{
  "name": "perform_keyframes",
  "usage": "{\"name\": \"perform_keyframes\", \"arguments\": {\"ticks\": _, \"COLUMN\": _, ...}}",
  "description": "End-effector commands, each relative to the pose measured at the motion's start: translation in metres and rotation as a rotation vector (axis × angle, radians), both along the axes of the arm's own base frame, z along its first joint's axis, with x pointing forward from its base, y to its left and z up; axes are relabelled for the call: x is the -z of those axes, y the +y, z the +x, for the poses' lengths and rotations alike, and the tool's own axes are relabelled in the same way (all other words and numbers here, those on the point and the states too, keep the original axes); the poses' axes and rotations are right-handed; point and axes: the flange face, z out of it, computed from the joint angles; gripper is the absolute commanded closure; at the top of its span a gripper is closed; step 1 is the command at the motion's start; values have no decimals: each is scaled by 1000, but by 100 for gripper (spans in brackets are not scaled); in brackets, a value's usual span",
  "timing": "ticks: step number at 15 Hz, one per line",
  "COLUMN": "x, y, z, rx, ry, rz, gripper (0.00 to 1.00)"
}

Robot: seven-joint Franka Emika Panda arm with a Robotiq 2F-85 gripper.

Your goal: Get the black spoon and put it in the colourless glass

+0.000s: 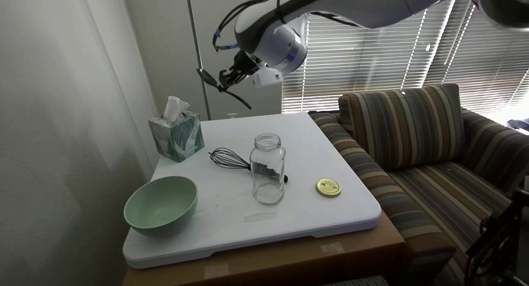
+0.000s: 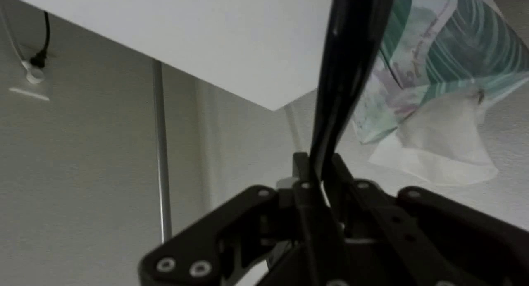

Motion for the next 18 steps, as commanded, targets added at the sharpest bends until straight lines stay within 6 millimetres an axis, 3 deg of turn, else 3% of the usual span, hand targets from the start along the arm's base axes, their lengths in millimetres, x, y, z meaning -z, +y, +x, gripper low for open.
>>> {"name": "perform_keyframes", "arguments": {"ticks": 1, "x": -40, "y": 4, "z": -2, "rx": -88, "ry": -42, "rz": -7, "gripper": 97}}
{"name": "perform_keyframes", "arguments": {"ticks": 3, "x": -58, "y": 9, "z": -3, "rx": -126, "ry": -46, "rz": 12, "gripper": 97}}
{"name": "perform_keyframes", "arguments": {"ticks": 5, "x": -63, "y": 10, "z": -10, "rx": -144, "ry": 19, "rz": 56, "gripper": 97}}
{"name": "perform_keyframes", "arguments": {"ticks": 14, "x": -21, "y": -58, "z": -77, "rx": -29, "ry": 439, "rz": 77, "gripper": 97}}
{"name": "perform_keyframes", "arguments": {"ticks": 18, "x": -28, "y": -54, "z": -124, "rx": -136, "ry": 611, "rz": 128, "gripper": 97}}
